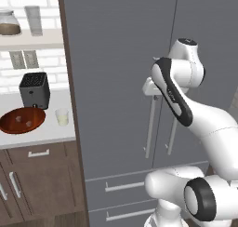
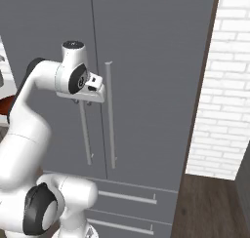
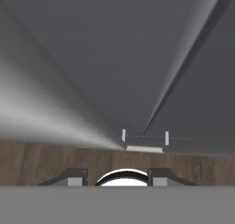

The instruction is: Grab a lemon wedge from the fridge and one ice cube from the ice bowl, and put them in the glass of lemonade.

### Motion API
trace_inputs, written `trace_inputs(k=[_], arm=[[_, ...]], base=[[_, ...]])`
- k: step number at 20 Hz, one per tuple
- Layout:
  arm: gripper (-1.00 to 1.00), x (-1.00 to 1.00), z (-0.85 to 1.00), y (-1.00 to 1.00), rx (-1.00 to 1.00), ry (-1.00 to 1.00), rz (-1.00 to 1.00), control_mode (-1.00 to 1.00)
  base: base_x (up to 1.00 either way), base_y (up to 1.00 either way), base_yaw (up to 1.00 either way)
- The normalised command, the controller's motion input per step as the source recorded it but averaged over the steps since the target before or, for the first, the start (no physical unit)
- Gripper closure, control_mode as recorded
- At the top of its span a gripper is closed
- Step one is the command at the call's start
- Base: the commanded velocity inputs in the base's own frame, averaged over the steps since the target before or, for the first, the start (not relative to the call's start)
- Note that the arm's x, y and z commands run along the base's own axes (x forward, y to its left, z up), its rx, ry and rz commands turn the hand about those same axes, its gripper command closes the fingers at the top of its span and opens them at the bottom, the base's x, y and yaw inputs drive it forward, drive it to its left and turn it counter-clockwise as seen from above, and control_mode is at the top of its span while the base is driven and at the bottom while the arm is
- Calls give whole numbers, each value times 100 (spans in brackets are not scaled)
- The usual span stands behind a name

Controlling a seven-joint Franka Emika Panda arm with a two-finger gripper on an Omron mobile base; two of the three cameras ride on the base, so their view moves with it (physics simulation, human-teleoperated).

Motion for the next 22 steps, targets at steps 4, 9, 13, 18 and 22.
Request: trace_inputs(k=[4, 9, 13, 18, 22], arm=[[-100, -19, 0, 0, 0, 0, 0, -100], [-100, -28, -8, 0, 0, 0, 0, -100], [-100, -32, -29, 0, 0, 0, 0, -100], [-100, -5, -26, 0, 0, 4, 0, -100], [-100, 3, -8, 0, 0, 7, 0, -100]], base=[[0, 0, 0], [0, 0, 0], [0, 0, 0], [0, 0, 0], [0, 0, 0]])
